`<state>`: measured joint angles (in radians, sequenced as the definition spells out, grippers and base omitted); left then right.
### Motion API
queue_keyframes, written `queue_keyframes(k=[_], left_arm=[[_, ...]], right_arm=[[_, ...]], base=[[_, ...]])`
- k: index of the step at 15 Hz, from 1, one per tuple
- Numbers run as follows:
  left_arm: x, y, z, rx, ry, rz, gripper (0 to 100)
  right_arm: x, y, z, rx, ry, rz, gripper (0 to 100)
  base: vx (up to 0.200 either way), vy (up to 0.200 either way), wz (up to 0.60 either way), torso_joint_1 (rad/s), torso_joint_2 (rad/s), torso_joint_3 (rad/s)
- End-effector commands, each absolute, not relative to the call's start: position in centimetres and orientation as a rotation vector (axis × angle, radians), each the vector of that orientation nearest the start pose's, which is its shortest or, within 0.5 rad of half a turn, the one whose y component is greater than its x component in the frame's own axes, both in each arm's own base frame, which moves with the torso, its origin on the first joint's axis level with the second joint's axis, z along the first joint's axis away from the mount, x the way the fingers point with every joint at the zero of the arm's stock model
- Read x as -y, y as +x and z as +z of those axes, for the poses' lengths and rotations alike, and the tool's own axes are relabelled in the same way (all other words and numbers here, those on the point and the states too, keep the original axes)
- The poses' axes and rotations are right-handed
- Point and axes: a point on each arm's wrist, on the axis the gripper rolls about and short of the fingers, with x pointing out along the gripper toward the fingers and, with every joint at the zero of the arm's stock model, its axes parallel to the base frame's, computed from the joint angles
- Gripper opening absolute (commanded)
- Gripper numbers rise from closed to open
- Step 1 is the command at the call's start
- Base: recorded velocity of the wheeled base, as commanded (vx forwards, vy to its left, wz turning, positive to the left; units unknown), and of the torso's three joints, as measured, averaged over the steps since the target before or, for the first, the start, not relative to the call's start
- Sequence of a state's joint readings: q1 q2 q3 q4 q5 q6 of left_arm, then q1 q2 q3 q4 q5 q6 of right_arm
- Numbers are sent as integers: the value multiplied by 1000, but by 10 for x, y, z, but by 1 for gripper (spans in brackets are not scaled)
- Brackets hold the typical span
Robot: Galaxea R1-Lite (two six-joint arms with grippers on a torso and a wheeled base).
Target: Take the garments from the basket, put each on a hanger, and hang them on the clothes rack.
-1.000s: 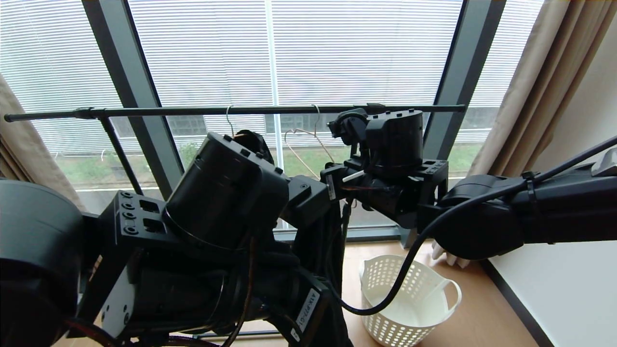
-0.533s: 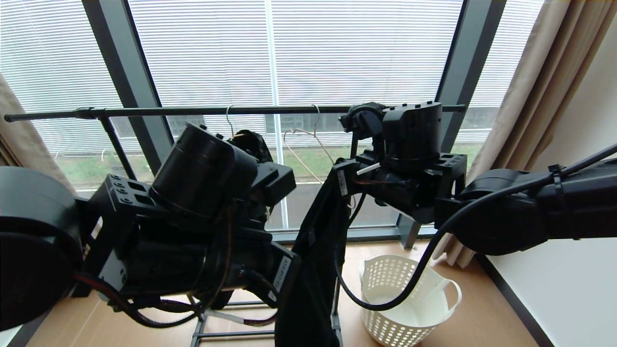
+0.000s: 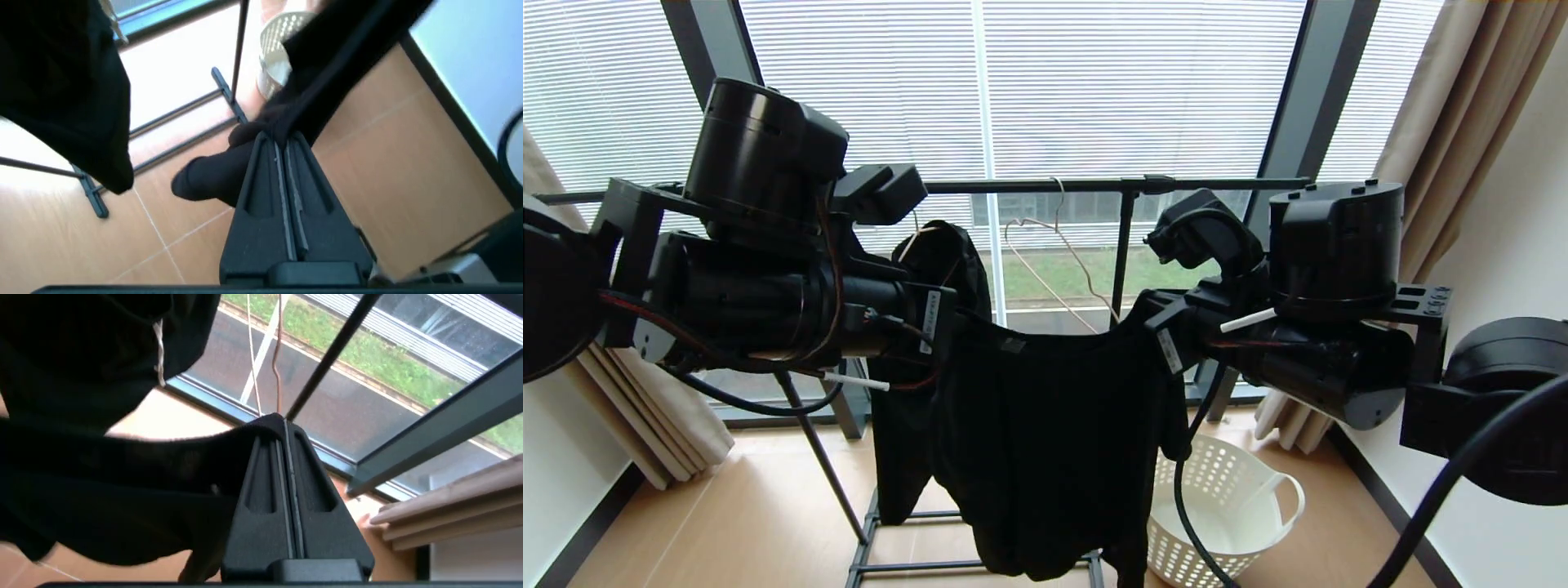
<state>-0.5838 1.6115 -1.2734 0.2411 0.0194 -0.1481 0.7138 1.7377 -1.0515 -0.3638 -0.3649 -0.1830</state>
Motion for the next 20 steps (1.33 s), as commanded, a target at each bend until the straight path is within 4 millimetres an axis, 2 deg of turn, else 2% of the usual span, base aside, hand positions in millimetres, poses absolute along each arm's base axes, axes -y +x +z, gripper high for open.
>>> queue_keyframes(k=[1,4,5,7,10,13,15,18,20], left_arm=[[161,246,262,-580,27,-506,0],[163,245,265,-567,28,-513,0],[164,245,267,-561,25,-516,0],[165,245,272,-546,21,-521,0],[167,247,283,-506,8,-526,0],[168,247,286,-494,6,-530,0],[169,246,286,-497,7,-533,0],[174,242,285,-499,14,-555,0],[179,238,283,-506,22,-573,0]], right_arm=[[-208,243,211,-246,-365,392,0],[-210,243,205,-255,-389,402,0],[-210,243,203,-261,-401,413,100],[-209,241,199,-267,-430,438,100],[-195,236,178,-299,-591,556,100],[-184,224,168,-242,-659,750,100],[-188,227,166,-150,-637,791,100],[-189,227,161,-127,-616,851,100],[-200,224,165,-133,-547,872,100]], base=[[0,0,0,0,0,0],[0,0,0,0,0,0],[0,0,0,0,0,0],[0,0,0,0,0,0],[0,0,0,0,0,0],[0,0,0,0,0,0],[0,0,0,0,0,0],[0,0,0,0,0,0],[0,0,0,0,0,0]])
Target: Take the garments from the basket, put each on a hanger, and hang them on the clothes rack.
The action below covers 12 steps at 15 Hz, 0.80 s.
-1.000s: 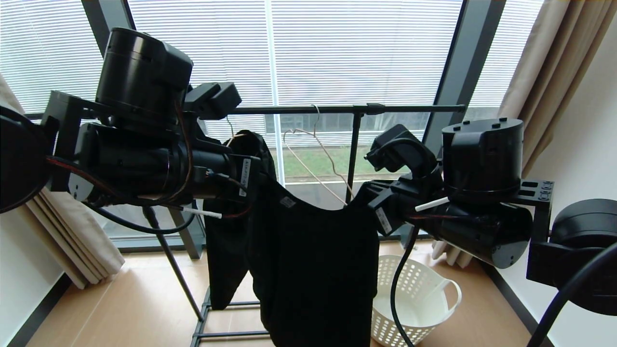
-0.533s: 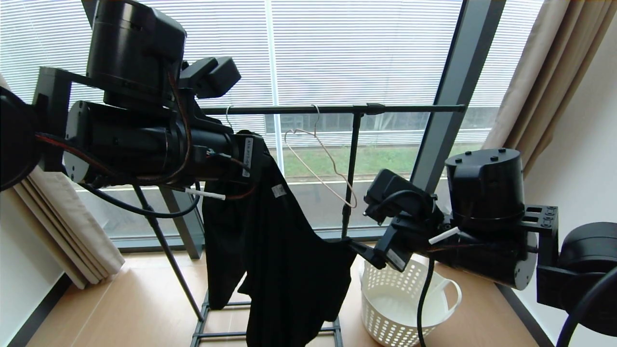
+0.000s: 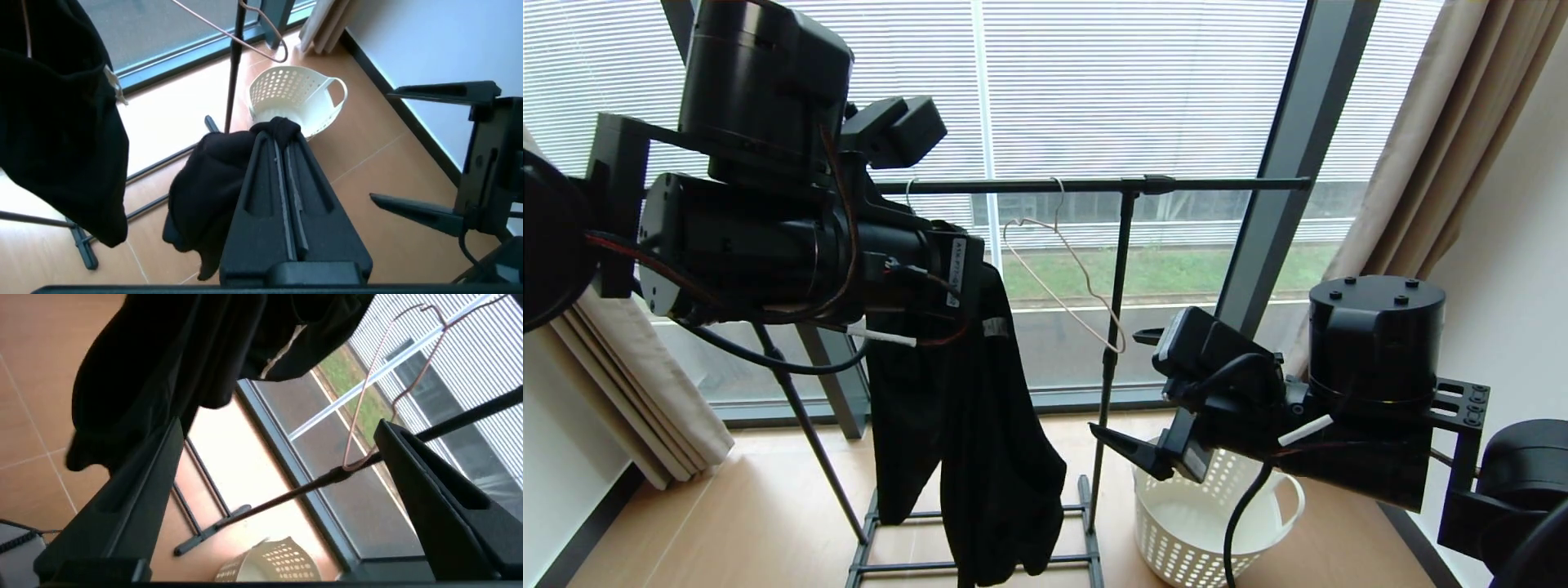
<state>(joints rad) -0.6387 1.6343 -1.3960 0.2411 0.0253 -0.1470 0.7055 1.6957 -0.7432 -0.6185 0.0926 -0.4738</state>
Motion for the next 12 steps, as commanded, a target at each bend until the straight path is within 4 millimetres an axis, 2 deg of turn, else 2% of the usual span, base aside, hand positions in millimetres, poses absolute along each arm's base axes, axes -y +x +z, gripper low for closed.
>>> queue_keyframes(k=[1,4,8,12], left_arm=[[179,237,282,-509,25,-573,0],[179,236,281,-515,26,-574,0],[181,234,281,-515,31,-584,0],[181,235,276,-529,36,-580,0]], right_arm=[[-210,224,168,-141,-472,875,100],[-220,231,175,-146,-387,820,100],[-227,238,161,-184,-401,814,100],[-227,237,167,-133,-377,814,100]], base=[[0,0,0,0,0,0],[0,0,0,0,0,0],[0,0,0,0,0,0],[0,0,0,0,0,0]])
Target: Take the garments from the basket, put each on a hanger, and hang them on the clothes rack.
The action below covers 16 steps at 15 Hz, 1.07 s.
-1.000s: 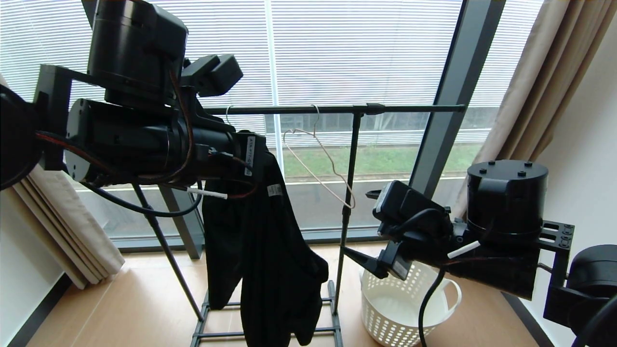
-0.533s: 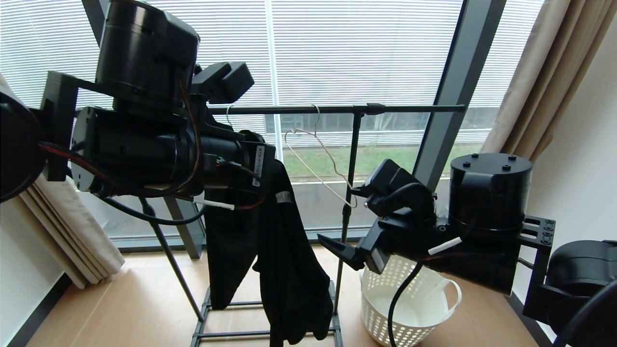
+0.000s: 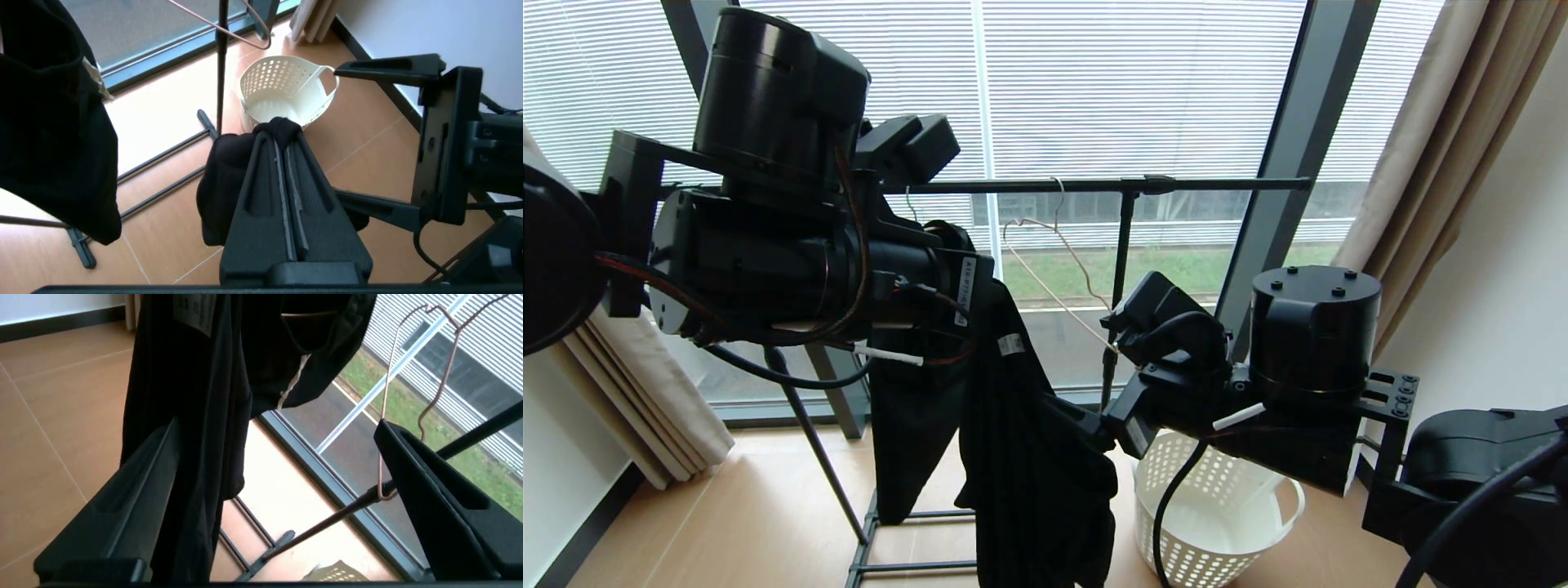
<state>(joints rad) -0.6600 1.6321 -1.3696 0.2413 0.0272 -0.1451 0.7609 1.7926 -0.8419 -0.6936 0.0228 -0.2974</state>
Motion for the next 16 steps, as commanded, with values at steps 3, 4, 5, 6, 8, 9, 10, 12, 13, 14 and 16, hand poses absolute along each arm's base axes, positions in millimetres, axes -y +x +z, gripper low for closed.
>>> queue_keyframes(k=[3,4,5,6,8,9,10,12,13,14,16], left_arm=[[184,232,278,-522,37,-595,0],[184,231,279,-522,37,-595,0],[183,230,280,-518,35,-595,0],[181,228,280,-518,35,-595,0],[180,227,281,-516,34,-596,0],[180,226,281,-515,34,-596,0],[179,226,281,-516,34,-596,0],[179,225,281,-513,33,-596,0],[179,225,281,-515,34,-596,0],[179,225,281,-516,34,-597,0],[179,225,280,-519,35,-597,0]], right_arm=[[-242,234,143,-194,-413,854,100],[-244,236,140,-203,-416,854,100],[-246,239,134,-216,-423,852,100],[-247,241,130,-227,-427,850,100],[-245,251,126,-238,-428,827,100],[-241,259,125,-243,-424,805,100],[-239,262,126,-241,-421,792,100],[-237,265,128,-235,-417,784,100],[-233,268,129,-234,-414,771,100],[-232,267,133,-223,-409,767,100],[-230,264,137,-215,-407,769,100]], base=[[0,0,0,0,0,0],[0,0,0,0,0,0],[0,0,0,0,0,0],[0,0,0,0,0,0],[0,0,0,0,0,0],[0,0,0,0,0,0],[0,0,0,0,0,0],[0,0,0,0,0,0],[0,0,0,0,0,0],[0,0,0,0,0,0],[0,0,0,0,0,0]])
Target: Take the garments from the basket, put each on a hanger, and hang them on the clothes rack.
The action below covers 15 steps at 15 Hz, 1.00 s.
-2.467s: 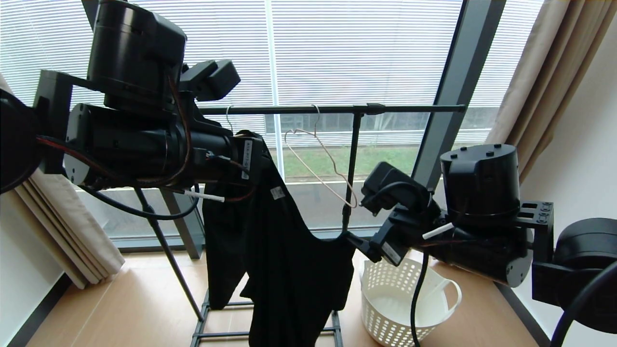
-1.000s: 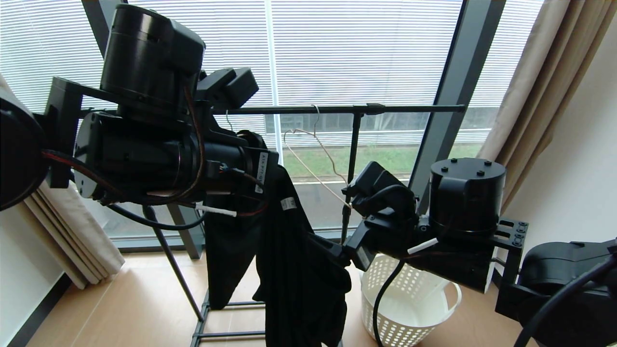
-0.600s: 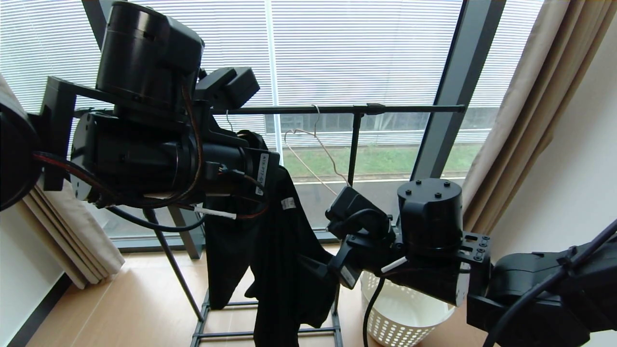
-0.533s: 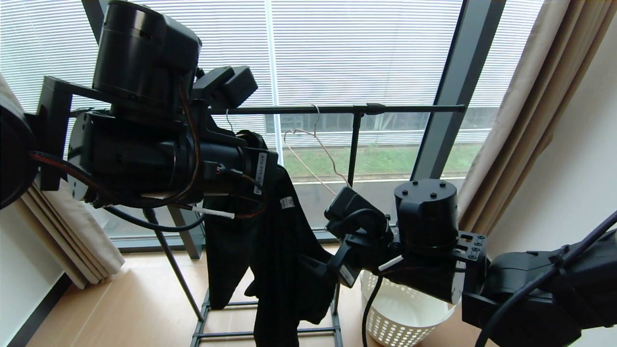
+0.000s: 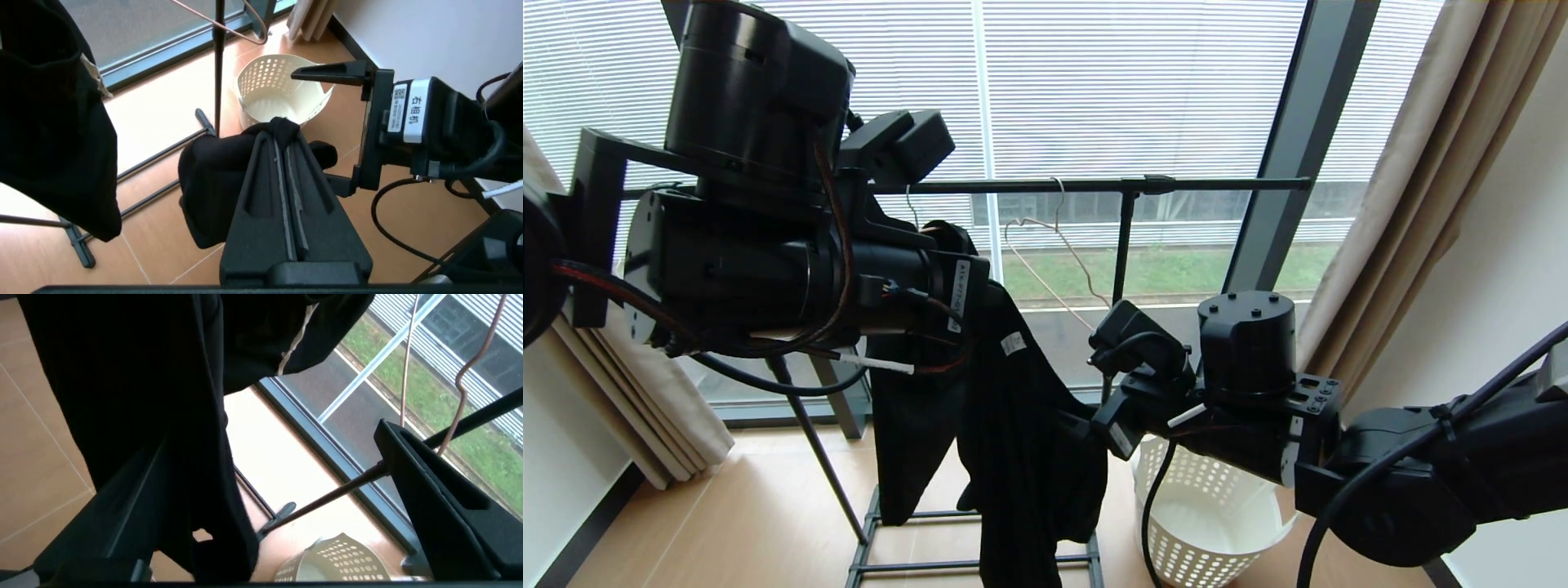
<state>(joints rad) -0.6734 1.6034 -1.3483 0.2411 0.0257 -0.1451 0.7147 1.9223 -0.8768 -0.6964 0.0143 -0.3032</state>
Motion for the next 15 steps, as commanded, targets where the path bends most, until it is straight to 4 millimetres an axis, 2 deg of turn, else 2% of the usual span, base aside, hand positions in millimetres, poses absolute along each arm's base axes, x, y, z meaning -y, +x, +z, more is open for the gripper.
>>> queue_keyframes(k=[1,4,9,12,15], left_arm=[[179,225,280,-519,35,-597,0],[179,226,279,-520,37,-597,0],[181,224,279,-522,40,-606,0],[183,222,278,-524,45,-615,0],[183,219,280,-520,45,-621,0]], right_arm=[[-228,262,140,-208,-404,772,100],[-224,252,152,-175,-391,786,100],[-229,244,155,-152,-384,809,100],[-231,246,151,-162,-390,810,100],[-238,255,135,-205,-405,812,100]], base=[[0,0,0,0,0,0],[0,0,0,0,0,0],[0,0,0,0,0,0],[0,0,0,0,0,0],[0,0,0,0,0,0]])
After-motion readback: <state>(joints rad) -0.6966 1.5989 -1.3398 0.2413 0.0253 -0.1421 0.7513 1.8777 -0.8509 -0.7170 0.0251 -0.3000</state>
